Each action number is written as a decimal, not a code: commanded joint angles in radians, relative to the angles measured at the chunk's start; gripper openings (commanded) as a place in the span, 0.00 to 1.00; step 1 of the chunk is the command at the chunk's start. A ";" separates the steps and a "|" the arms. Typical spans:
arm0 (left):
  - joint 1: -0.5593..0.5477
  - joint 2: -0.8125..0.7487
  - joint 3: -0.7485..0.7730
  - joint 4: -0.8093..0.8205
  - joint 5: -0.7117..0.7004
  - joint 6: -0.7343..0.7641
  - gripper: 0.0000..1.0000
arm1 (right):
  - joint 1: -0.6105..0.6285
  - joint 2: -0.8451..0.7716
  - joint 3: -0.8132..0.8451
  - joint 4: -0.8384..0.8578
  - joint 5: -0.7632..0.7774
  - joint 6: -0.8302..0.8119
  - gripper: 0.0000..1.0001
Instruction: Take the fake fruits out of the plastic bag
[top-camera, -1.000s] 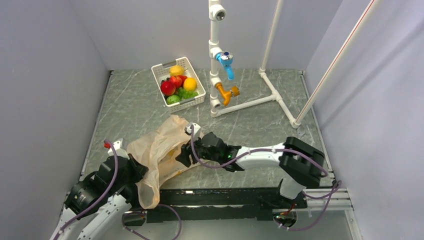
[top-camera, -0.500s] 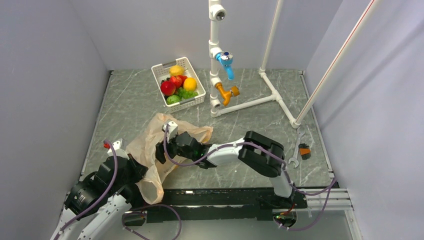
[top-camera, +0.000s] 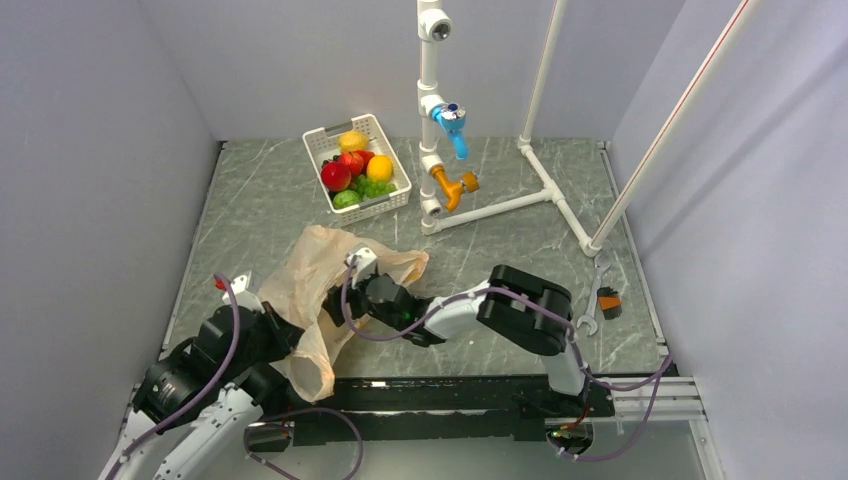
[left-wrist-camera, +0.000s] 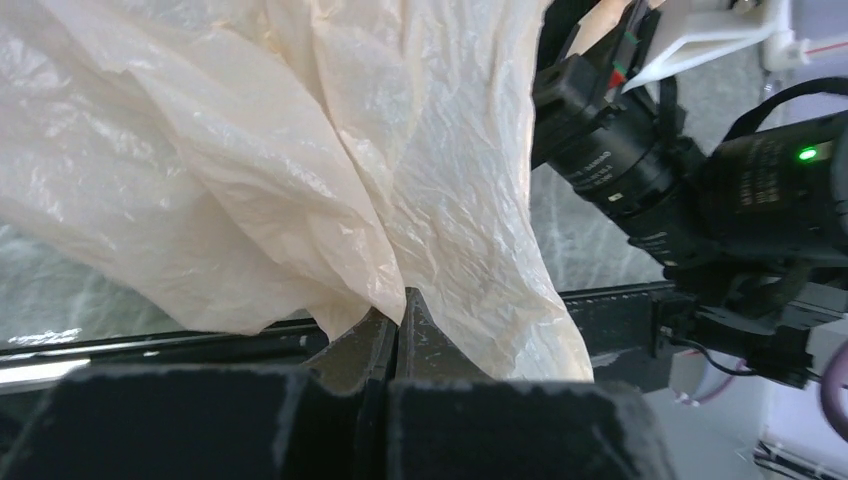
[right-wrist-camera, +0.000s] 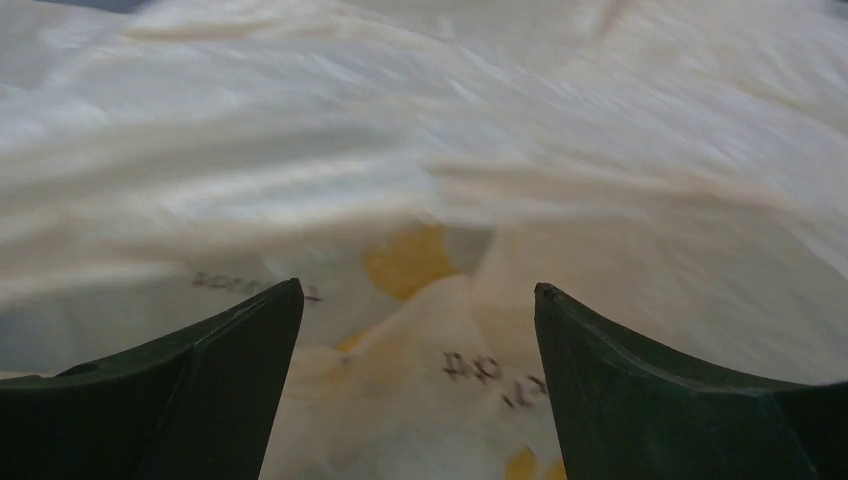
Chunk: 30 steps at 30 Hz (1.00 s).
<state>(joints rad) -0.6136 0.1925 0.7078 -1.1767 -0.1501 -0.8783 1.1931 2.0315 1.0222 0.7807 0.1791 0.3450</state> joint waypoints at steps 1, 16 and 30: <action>0.004 0.092 0.069 0.156 0.109 0.003 0.00 | -0.021 -0.126 -0.109 0.016 0.268 0.068 0.88; 0.005 0.055 -0.002 -0.003 0.155 0.084 0.00 | -0.049 -0.666 -0.528 -0.142 0.467 0.055 0.89; 0.006 -0.063 -0.045 0.014 0.153 0.085 0.00 | 0.109 -0.390 -0.279 0.049 0.126 -0.076 0.86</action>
<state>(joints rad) -0.6136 0.1658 0.6594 -1.1900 -0.0120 -0.7979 1.2919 1.5936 0.6395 0.7479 0.3721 0.2966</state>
